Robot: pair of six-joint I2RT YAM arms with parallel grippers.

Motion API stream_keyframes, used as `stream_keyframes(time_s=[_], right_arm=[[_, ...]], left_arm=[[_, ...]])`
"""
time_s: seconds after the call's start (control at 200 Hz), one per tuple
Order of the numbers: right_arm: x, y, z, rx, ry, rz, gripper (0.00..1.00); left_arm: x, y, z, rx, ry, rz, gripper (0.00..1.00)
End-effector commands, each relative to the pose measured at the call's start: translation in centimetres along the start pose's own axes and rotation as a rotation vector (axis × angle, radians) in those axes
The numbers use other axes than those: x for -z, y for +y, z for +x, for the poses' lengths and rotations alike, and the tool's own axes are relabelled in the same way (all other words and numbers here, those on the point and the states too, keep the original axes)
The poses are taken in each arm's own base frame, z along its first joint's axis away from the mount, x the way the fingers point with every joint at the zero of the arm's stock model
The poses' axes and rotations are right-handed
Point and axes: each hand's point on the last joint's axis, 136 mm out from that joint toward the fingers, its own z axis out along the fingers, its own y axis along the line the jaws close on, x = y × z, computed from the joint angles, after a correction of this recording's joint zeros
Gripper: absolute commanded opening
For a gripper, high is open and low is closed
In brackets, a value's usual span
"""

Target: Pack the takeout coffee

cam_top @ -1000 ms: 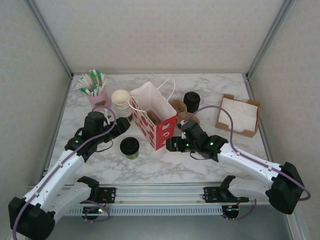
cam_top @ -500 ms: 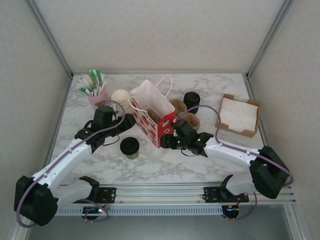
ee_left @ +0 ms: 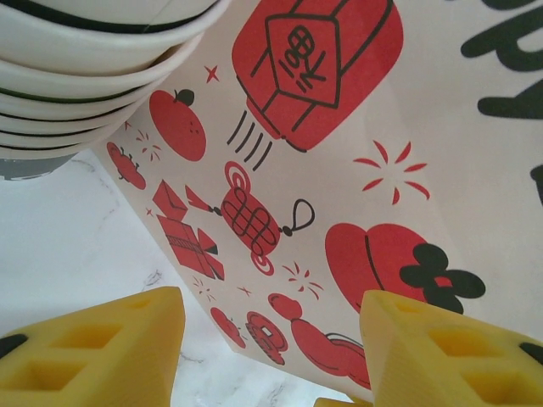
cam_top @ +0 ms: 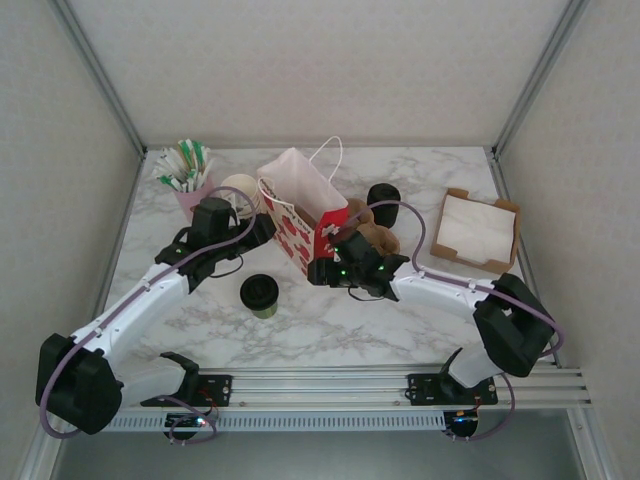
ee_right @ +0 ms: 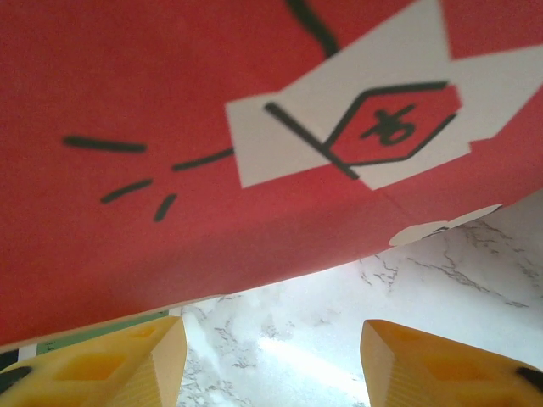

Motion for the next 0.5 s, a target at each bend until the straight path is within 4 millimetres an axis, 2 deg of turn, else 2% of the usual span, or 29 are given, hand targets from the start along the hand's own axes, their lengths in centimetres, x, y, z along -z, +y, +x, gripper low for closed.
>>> stream_keyframes(time_s=[0.0, 0.14, 0.325, 0.426, 0.496], right_arm=[[0.4, 0.8, -0.6, 0.043, -0.01, -0.003, 0.57], [1.4, 0.0, 0.6, 0.08, 0.033, 0.027, 0.59], [4.1, -0.9, 1.4, 0.101, 0.039, 0.055, 0.68], [5.8, -1.3, 1.7, 0.107, 0.034, 0.07, 0.77], [7.1, -1.5, 1.9, 0.116, 0.042, 0.095, 0.84]], left_arm=[[0.7, -1.3, -1.2, -0.029, -0.043, 0.026, 0.58], [1.8, -1.2, -1.7, -0.028, -0.077, 0.011, 0.62], [4.3, -1.7, -2.6, -0.021, -0.144, 0.019, 0.68], [5.7, -1.6, -2.8, -0.01, -0.175, 0.015, 0.74], [7.0, -1.5, -3.0, 0.001, -0.205, 0.011, 0.82]])
